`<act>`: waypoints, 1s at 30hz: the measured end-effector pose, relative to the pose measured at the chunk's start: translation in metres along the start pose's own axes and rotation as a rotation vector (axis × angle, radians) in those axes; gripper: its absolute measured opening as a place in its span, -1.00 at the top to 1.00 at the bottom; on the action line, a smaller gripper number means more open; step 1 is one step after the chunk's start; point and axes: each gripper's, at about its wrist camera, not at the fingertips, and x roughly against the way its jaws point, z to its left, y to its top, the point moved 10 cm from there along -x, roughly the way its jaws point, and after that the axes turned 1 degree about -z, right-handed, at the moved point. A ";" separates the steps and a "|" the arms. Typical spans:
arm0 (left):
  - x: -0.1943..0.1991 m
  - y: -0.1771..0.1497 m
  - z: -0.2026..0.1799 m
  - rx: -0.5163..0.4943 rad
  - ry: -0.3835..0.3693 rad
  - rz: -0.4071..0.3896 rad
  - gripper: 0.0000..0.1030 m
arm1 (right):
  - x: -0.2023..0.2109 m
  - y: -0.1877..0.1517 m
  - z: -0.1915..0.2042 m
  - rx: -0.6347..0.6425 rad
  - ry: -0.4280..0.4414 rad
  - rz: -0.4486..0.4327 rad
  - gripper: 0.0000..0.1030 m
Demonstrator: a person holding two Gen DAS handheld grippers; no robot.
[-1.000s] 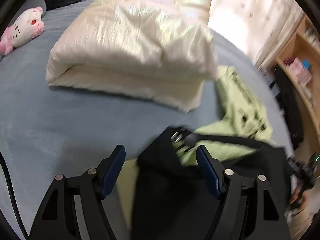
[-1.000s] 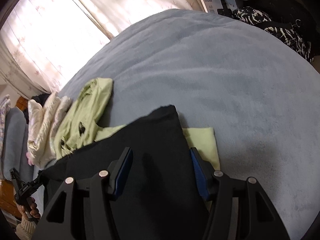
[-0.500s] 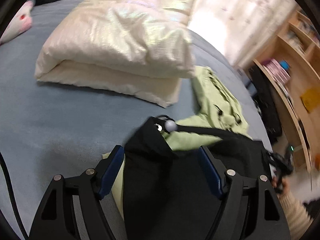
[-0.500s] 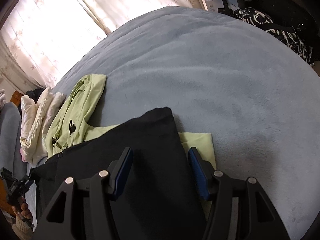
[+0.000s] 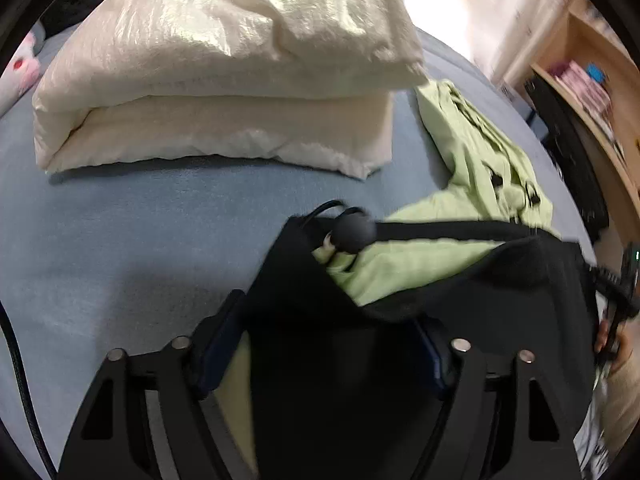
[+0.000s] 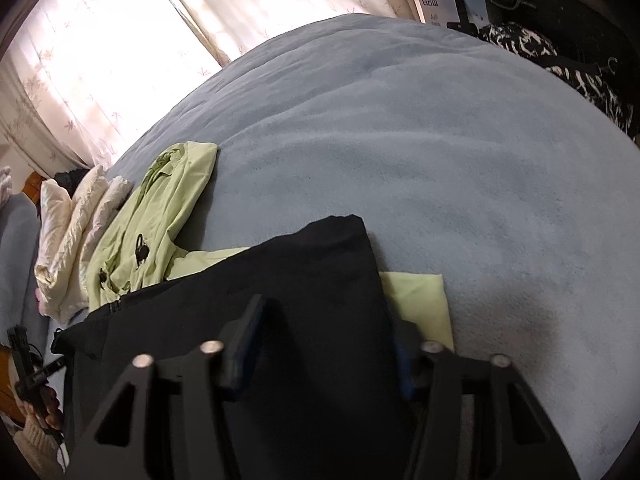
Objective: Fold large clothes
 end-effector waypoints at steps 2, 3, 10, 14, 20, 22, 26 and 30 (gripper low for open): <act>0.003 0.003 0.002 0.018 0.044 -0.026 0.60 | 0.002 0.000 -0.005 0.010 -0.038 -0.006 0.81; 0.006 0.004 0.002 0.043 0.045 -0.032 0.71 | 0.004 0.000 -0.004 0.017 -0.043 -0.013 0.89; 0.047 0.025 -0.026 0.021 0.136 -0.156 0.86 | 0.066 0.021 0.011 0.102 -0.104 -0.253 0.92; 0.029 0.030 -0.025 0.025 0.238 -0.153 0.86 | 0.051 0.034 0.012 0.116 -0.170 -0.249 0.93; -0.015 0.011 -0.001 0.105 0.307 -0.096 0.84 | -0.016 0.019 0.005 0.167 -0.311 -0.087 0.89; -0.014 0.012 -0.002 0.096 0.320 -0.104 0.80 | -0.016 0.019 0.002 0.166 -0.330 -0.086 0.87; 0.006 0.013 -0.002 0.104 0.351 -0.126 0.65 | 0.004 0.018 -0.001 0.136 -0.347 -0.101 0.69; 0.061 0.002 -0.006 0.117 0.432 -0.210 0.49 | 0.044 0.012 0.016 0.098 -0.301 -0.186 0.64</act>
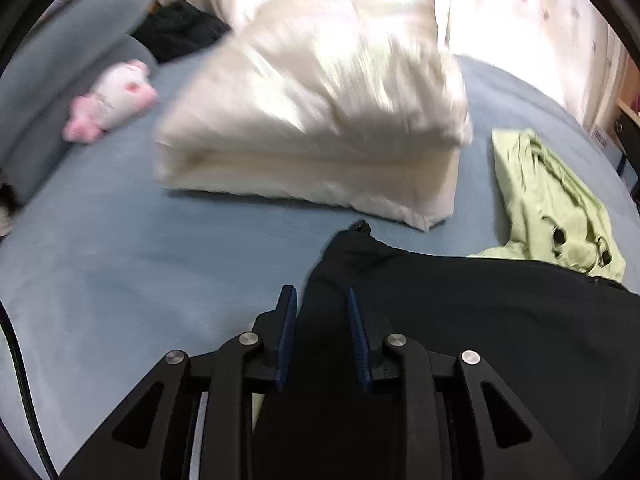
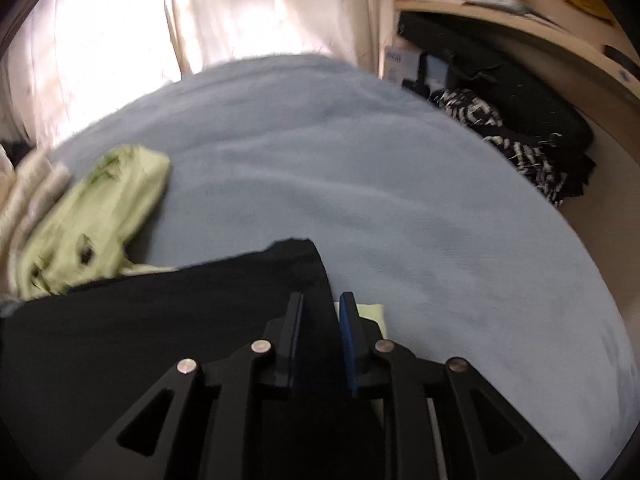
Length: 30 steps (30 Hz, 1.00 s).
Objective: Fold large clothes
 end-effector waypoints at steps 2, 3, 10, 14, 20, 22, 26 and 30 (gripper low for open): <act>0.028 -0.008 -0.002 0.019 -0.050 -0.032 0.49 | 0.031 -0.012 0.025 -0.007 0.104 -0.021 0.57; 0.042 -0.017 -0.010 0.015 -0.086 -0.032 0.49 | 0.044 -0.022 0.042 0.004 0.158 -0.006 0.53; 0.087 -0.128 -0.074 -0.006 -0.219 0.106 0.50 | 0.106 -0.138 0.184 0.179 0.528 0.205 0.52; 0.085 -0.162 -0.070 -0.061 -0.122 0.091 0.50 | 0.112 -0.179 0.203 0.306 0.504 0.224 0.52; 0.086 -0.161 -0.009 -0.004 -0.077 0.095 0.98 | 0.093 -0.170 0.098 0.167 0.308 0.204 0.59; 0.087 -0.164 0.008 0.022 -0.047 0.092 0.98 | 0.088 -0.162 0.044 0.081 0.187 0.187 0.62; 0.083 -0.162 0.019 0.041 -0.055 0.087 0.98 | 0.088 -0.155 -0.022 -0.095 0.159 0.164 0.70; 0.079 -0.160 0.017 0.016 -0.020 0.076 0.98 | 0.084 -0.157 -0.023 -0.119 0.160 0.168 0.81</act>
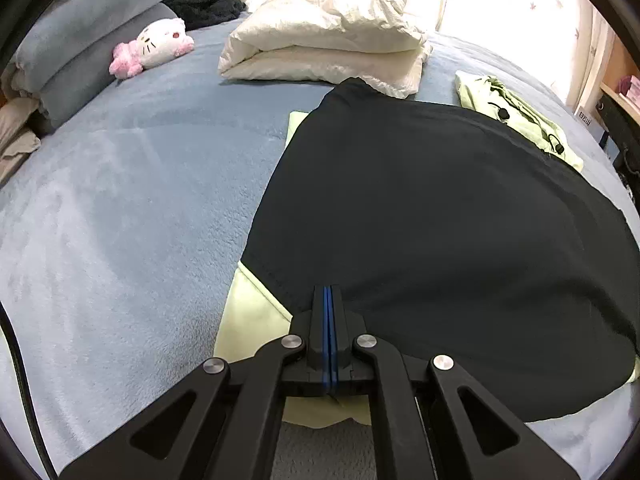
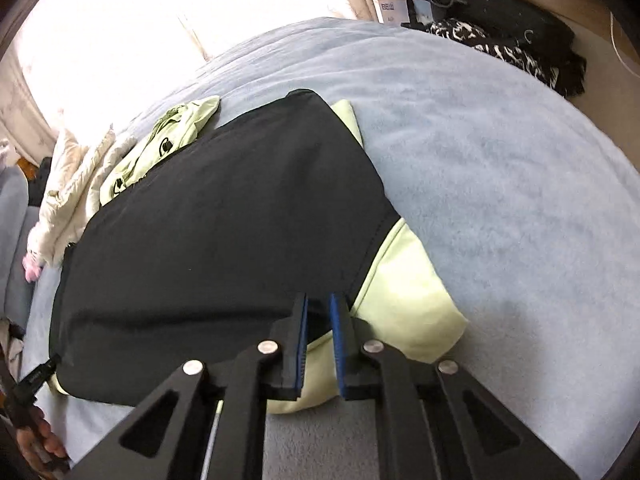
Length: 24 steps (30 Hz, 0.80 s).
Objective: Fold large clothes
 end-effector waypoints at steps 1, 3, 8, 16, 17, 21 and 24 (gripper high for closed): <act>-0.001 0.001 -0.001 0.000 -0.001 -0.001 0.98 | 0.000 -0.001 0.002 0.010 -0.007 -0.002 0.80; -0.001 0.000 0.000 0.015 -0.015 0.002 0.98 | -0.001 -0.003 0.003 0.027 -0.016 -0.006 0.74; -0.001 0.000 0.001 0.041 -0.031 0.002 0.98 | -0.004 -0.001 0.000 -0.005 0.021 -0.014 0.74; 0.001 0.000 -0.001 0.021 -0.012 -0.001 0.98 | -0.002 -0.005 0.000 -0.011 0.028 -0.020 0.73; 0.002 0.001 -0.002 0.018 -0.012 0.001 0.98 | -0.002 -0.005 0.000 -0.007 0.023 -0.018 0.73; 0.016 0.005 -0.006 0.023 -0.002 -0.005 0.88 | 0.002 -0.003 0.004 0.021 -0.036 -0.009 0.72; 0.034 0.013 -0.010 0.031 -0.005 -0.038 0.64 | 0.019 0.002 0.029 0.028 0.027 -0.045 0.72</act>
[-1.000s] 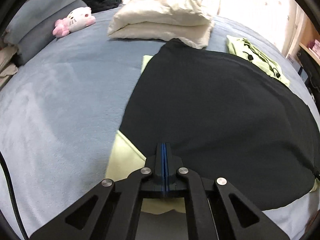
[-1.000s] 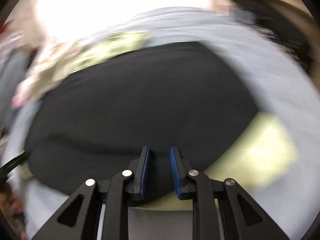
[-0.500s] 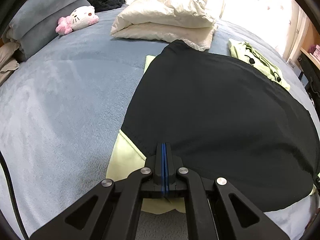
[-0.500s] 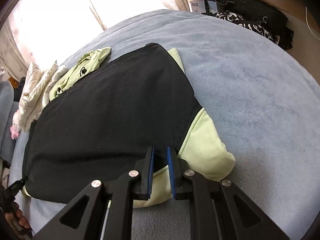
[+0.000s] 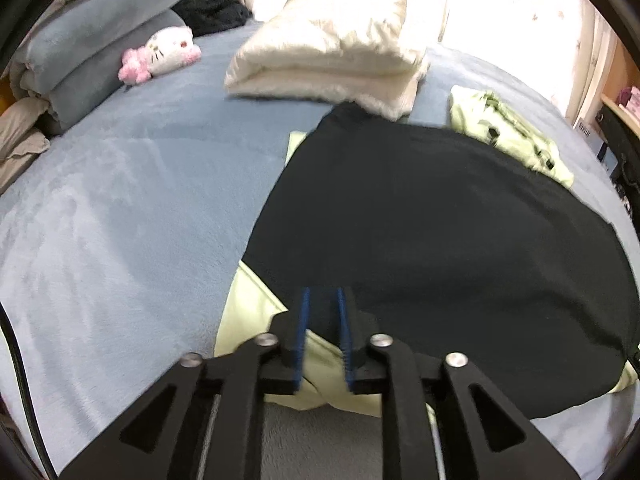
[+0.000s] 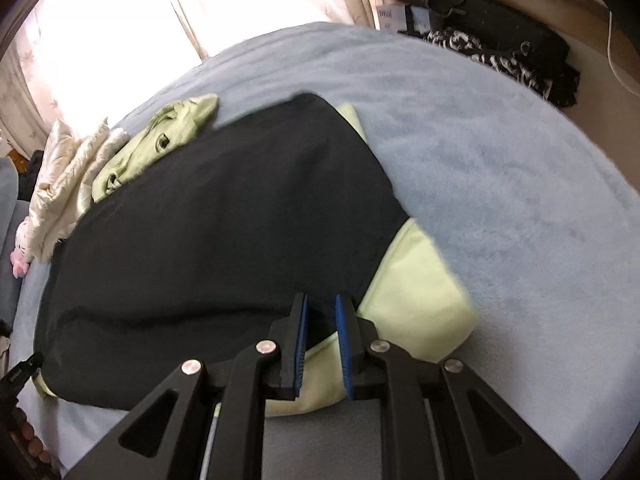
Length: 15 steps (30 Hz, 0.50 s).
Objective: Fold large clothes
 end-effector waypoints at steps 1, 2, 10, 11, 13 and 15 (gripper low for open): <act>0.008 0.005 -0.003 -0.001 -0.009 -0.022 0.60 | 0.005 0.002 0.015 0.010 0.036 -0.011 0.72; 0.013 0.009 -0.007 -0.004 -0.018 -0.037 0.58 | 0.010 0.003 0.031 0.030 0.072 -0.015 0.72; 0.014 0.039 -0.066 -0.088 -0.100 -0.049 0.34 | -0.006 -0.012 0.175 0.307 0.298 0.068 0.72; 0.009 0.042 -0.075 -0.098 -0.113 -0.045 0.34 | -0.010 -0.013 0.184 0.327 0.309 0.074 0.72; -0.005 0.045 -0.088 -0.121 -0.118 -0.025 0.34 | -0.029 -0.016 0.204 0.366 0.314 0.102 0.72; -0.023 0.046 -0.100 -0.148 -0.111 0.003 0.34 | -0.051 -0.019 0.211 0.360 0.317 0.153 0.72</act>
